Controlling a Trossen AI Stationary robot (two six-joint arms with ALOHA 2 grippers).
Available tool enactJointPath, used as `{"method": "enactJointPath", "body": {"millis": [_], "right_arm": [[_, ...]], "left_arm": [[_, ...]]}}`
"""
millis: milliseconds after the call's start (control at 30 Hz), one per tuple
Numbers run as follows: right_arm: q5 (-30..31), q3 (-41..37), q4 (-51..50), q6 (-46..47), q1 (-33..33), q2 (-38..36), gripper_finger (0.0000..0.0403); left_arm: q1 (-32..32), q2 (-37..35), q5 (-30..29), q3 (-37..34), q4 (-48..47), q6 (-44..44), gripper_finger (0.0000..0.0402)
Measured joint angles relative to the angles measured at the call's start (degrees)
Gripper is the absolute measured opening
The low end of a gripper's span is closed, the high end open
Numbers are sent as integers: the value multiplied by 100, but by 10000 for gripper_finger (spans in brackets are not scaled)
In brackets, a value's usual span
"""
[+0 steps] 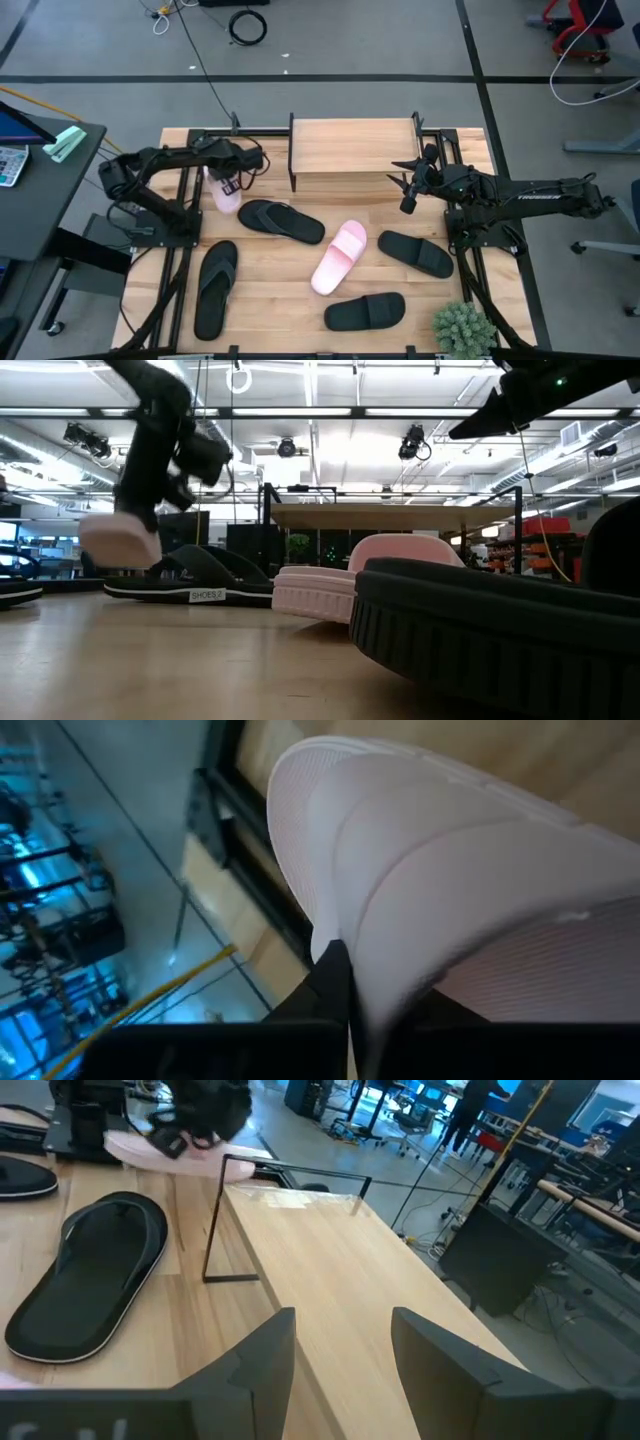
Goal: Pick and place slides into the shelf
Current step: Put the left pink slide on the shelf
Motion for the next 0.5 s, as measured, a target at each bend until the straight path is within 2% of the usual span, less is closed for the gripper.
{"method": "enactJointPath", "body": {"millis": [167, 267, 400, 500], "right_arm": [[0, 0, 48, 0, 0, -1, 174], [0, 0, 48, 0, 0, 0, 174], [0, 0, 48, 0, 0, 0, 174], [0, 0, 48, -1, 0, 0, 174]], "left_arm": [[-1081, -1, -74, 1267, -1094, -1117, 14], [-1624, 0, -718, 2125, -1318, -1233, 15], [-2079, -2, -1685, 3278, -1111, -442, 11], [-2178, 7, -2092, 3887, -183, 644, 11]]}}
